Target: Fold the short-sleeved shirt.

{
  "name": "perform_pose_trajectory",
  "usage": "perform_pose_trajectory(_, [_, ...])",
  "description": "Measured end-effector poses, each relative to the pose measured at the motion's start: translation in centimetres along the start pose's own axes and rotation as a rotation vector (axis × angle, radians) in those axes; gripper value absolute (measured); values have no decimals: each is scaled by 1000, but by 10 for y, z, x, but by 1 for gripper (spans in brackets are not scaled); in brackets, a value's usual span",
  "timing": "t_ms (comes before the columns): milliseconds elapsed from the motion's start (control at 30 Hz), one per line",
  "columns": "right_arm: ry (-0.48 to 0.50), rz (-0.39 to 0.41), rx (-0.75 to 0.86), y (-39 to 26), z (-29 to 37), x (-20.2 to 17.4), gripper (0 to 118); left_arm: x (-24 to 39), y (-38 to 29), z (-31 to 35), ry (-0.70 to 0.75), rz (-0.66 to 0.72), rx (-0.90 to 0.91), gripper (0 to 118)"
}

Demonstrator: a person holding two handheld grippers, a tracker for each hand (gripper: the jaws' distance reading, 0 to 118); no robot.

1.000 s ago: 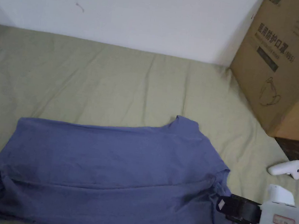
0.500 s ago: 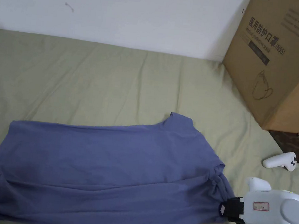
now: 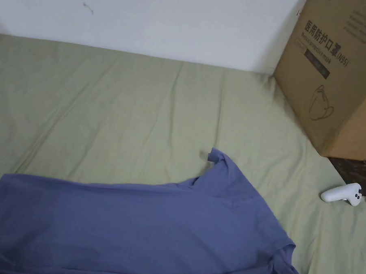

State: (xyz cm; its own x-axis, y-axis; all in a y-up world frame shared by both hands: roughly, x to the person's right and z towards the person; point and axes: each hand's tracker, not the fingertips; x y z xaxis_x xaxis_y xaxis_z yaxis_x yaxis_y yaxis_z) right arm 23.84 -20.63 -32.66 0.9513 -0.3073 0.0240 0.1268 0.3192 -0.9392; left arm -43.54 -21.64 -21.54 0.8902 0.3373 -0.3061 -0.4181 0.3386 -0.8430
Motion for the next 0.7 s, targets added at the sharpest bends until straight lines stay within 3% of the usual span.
perform_pose_trajectory(33, [-9, -35, 8, -1, -3, 1, 17, 0, -2, -3, 4, 6, 5, 13])
perform_pose_trajectory(100, [-66, -8, 2, -1, -5, -2, 71, -1, -3, 0, 31, 7, 25, 83])
perform_pose_trajectory(133, [-81, 21, 9, 1, -5, -4, 99, -2, -2, 2, 40, 2, 40, 108])
perform_pose_trajectory(167, [-87, 57, 25, 5, -4, -7, 118, 2, 0, 9, 38, -2, 62, 118])
perform_pose_trajectory(300, [-153, 137, 131, 26, 11, -32, 118, 20, 15, 22, 29, -35, 145, 118])
perform_pose_trajectory(400, [-108, 143, 201, 38, 15, -45, 118, 41, 31, 30, 27, -96, 202, 118])
perform_pose_trajectory(467, [-85, 141, 223, 51, 24, -70, 110, 71, 38, 36, 52, -128, 234, 109])
perform_pose_trajectory(500, [-41, 143, 264, 58, 26, -81, 95, 79, 45, 36, 54, -150, 250, 94])
perform_pose_trajectory(533, [18, 150, 291, 66, 24, -89, 68, 85, 51, 34, 37, -170, 269, 66])
perform_pose_trajectory(567, [43, 147, 312, 74, 21, -97, 20, 93, 57, 33, 32, -181, 281, 16])
perform_pose_trajectory(600, [38, 150, 323, 74, 21, -111, 1, 99, 63, 29, 38, -184, 280, 0])
perform_pose_trajectory(700, [72, 180, 341, 90, 10, -134, 1, 108, 83, 13, 45, -191, 275, 0])
